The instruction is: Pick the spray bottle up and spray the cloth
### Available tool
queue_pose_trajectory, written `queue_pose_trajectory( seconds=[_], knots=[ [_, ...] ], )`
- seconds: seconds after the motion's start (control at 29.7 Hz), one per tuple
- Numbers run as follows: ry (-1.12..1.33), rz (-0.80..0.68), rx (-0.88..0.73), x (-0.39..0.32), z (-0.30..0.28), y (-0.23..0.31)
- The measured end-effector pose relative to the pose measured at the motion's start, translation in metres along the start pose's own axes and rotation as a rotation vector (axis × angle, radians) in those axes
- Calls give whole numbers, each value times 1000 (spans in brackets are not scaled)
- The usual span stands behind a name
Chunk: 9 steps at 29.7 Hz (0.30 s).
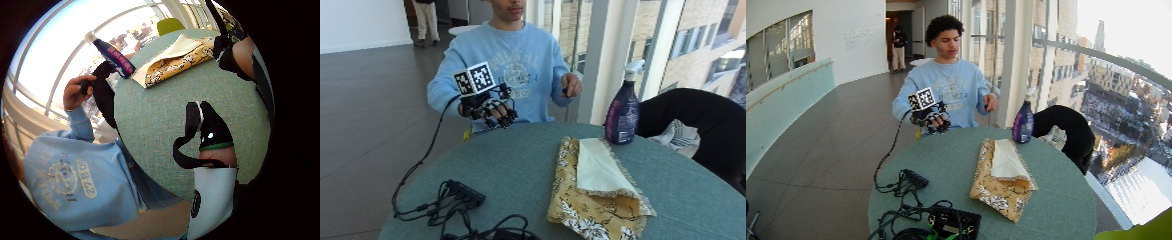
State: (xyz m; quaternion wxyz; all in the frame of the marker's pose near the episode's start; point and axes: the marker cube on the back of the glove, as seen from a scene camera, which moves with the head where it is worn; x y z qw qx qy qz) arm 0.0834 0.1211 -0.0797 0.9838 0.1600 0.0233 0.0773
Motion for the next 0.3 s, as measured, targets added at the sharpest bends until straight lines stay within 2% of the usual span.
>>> queue_pose_trajectory(
  seconds=[0.3],
  knots=[
    [15,-10,-15,0,2,0]
  ],
)
